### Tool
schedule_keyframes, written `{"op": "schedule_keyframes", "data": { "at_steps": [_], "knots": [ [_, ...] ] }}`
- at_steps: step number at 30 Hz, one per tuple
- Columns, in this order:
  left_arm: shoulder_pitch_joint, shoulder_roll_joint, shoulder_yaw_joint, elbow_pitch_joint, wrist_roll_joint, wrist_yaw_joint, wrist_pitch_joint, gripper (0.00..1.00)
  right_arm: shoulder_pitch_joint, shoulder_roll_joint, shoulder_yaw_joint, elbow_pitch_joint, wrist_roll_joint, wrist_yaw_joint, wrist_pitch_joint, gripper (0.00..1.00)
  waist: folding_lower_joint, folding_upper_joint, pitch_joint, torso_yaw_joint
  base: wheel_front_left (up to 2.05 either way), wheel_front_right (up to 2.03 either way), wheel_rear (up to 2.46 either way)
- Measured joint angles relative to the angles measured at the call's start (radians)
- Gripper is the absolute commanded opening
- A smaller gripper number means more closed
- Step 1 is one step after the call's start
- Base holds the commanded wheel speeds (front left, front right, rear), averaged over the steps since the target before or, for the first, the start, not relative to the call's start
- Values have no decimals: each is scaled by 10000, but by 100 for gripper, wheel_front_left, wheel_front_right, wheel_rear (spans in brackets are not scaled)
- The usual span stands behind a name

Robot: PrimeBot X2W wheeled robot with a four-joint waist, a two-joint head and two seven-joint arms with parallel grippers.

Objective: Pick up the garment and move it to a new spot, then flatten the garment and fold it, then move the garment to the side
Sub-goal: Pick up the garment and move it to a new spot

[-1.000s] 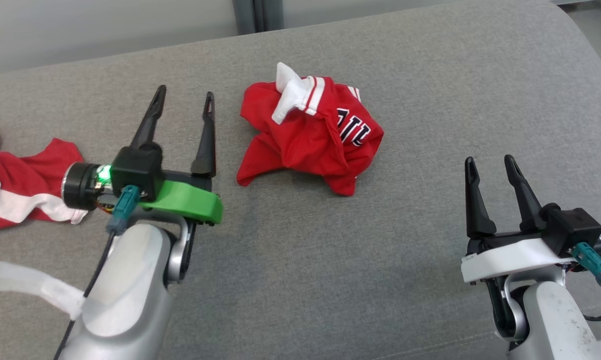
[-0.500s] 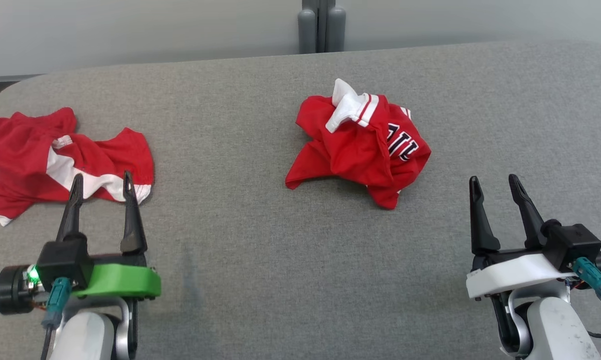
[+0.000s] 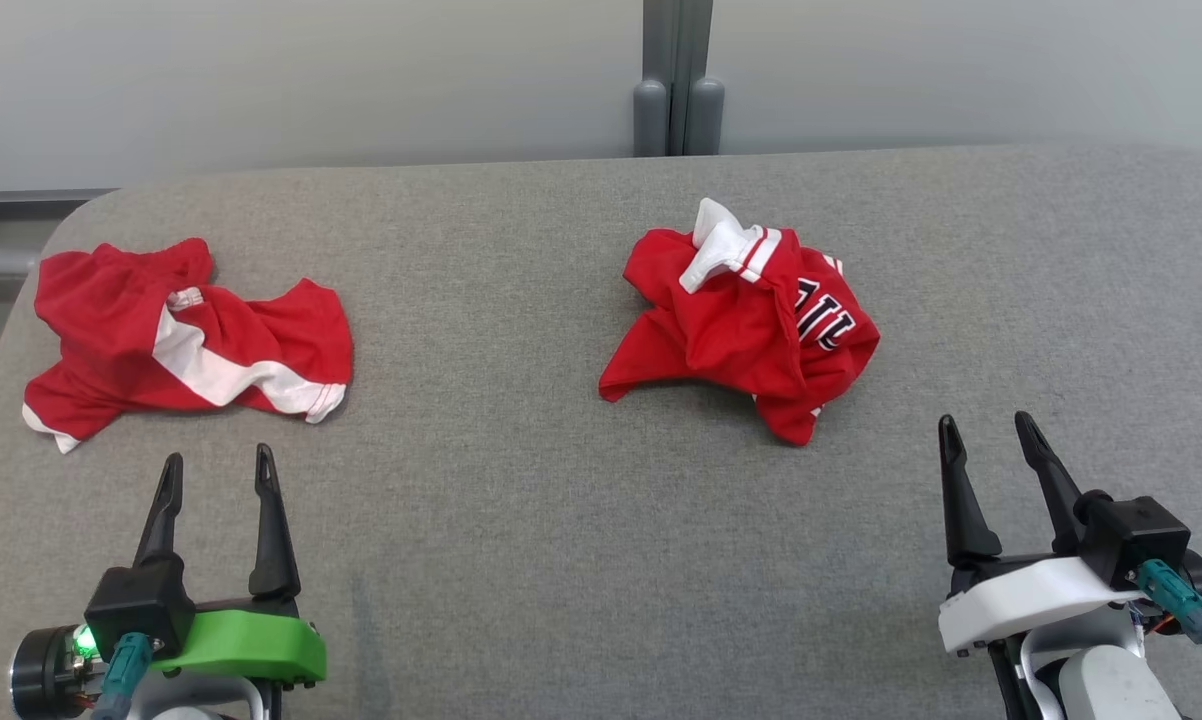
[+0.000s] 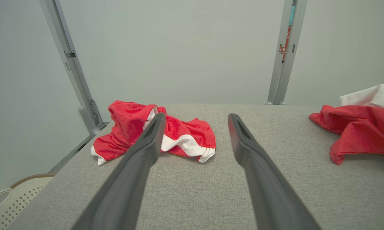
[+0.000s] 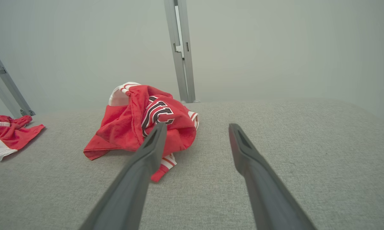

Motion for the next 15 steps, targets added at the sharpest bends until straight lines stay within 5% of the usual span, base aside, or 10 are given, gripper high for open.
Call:
{"op": "schedule_keyframes", "data": {
  "at_steps": [15],
  "knots": [
    [58,-288,370,249,339,-424,0,100,120,25,144,-21,-69,0,178,100,0,0,-392,-72,0,0,0]
  ]
}}
